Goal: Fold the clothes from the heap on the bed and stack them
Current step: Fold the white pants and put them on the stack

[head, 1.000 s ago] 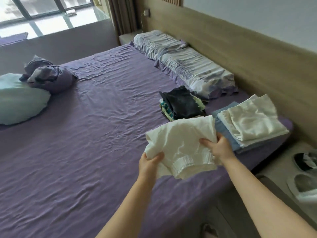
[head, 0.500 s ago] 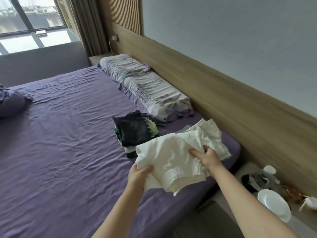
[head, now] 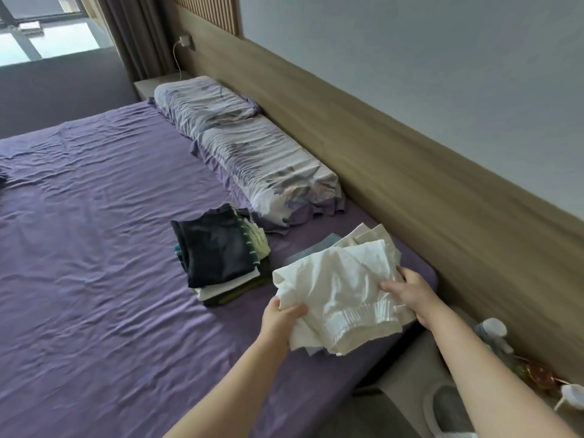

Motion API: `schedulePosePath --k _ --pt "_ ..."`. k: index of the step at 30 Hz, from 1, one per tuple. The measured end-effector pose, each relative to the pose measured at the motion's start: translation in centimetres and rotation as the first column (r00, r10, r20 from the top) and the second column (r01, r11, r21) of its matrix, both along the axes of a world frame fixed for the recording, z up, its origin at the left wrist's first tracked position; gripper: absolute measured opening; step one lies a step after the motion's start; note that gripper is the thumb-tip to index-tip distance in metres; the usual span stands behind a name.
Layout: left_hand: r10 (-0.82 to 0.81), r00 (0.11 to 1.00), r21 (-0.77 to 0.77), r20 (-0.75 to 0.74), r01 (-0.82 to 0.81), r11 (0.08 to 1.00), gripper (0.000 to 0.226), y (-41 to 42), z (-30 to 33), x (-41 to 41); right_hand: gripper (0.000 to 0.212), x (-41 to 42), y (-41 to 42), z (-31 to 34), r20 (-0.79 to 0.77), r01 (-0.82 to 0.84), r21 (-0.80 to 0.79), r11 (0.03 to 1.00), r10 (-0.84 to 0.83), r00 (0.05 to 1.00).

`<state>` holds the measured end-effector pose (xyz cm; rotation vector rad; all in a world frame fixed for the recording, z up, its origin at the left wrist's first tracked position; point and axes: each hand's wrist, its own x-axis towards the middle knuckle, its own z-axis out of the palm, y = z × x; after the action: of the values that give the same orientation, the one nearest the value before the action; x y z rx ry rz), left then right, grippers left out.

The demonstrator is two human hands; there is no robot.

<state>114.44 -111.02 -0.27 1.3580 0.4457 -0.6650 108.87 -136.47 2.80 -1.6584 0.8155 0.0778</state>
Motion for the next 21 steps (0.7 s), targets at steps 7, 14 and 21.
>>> schedulePosePath --k 7,14,21 --pt "-0.014 1.0 0.032 -0.018 0.014 0.999 0.026 -4.2 -2.4 2.5 0.03 3.3 -4.3 -2.7 0.014 -0.029 -0.069 0.997 0.03 0.999" --pt "-0.146 0.986 0.244 -0.083 0.162 0.956 0.025 -7.9 -6.8 4.4 0.06 7.1 -8.0 -7.2 -0.152 -0.193 -0.231 0.954 0.16 0.975" --pt "-0.509 0.848 0.872 0.147 0.132 0.472 0.085 -9.6 -7.5 4.7 0.083 7.9 -7.2 -10.0 -0.393 -0.548 -0.727 0.413 0.405 0.826"
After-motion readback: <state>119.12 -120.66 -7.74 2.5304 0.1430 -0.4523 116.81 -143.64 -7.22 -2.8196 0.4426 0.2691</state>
